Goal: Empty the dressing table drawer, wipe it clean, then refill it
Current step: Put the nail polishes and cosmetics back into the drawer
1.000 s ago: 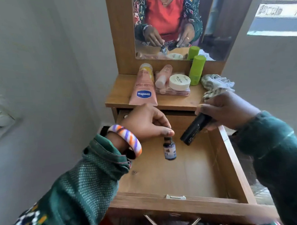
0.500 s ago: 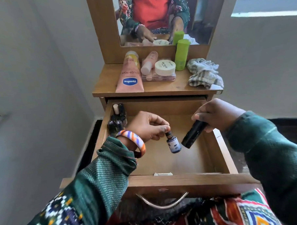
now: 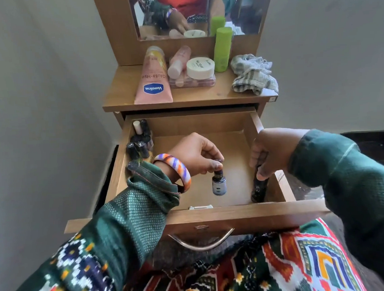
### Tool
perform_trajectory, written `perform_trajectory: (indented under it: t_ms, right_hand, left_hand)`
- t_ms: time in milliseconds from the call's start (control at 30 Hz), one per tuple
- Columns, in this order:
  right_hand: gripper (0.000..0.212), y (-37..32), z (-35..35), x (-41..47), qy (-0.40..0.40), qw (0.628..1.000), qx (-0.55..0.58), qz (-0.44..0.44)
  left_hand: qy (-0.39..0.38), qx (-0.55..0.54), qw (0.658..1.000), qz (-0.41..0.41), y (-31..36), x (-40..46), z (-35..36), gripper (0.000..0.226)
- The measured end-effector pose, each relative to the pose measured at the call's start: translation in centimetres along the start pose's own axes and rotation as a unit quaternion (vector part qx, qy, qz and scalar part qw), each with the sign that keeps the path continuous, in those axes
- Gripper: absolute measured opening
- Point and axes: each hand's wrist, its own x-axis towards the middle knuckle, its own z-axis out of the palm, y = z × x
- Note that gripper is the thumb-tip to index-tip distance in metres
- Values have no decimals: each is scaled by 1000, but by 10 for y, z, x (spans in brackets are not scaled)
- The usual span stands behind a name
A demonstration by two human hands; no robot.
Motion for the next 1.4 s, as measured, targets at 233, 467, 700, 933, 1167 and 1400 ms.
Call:
perform_trajectory:
  t_ms: [233,467,700,933,1167,1400]
  right_hand:
    - [41,-7,12,0,-31,997,-57,48]
    - [53,-8,16,1,-16,995,-72,73]
    - [54,-7,16,0,-37,991,-109,73]
    - [45,-4,13,-1,-48,985,-162,48]
    - [41,-6,10,0,-62,986,-150,43]
    - [45,-16,4,2,21,997,-61,47]
  left_hand:
    - [-25,34,999,15,5,2,4,12]
    - [-29,56,998,13,4,1,5,13]
    - [-45,70,997,2,4,-1,5,15]
    - [-52,70,996,3,6,-3,6,15]
    - [-50,72,996,6,8,-5,5,16]
    - [-29,77,997,8,7,-6,2,15]
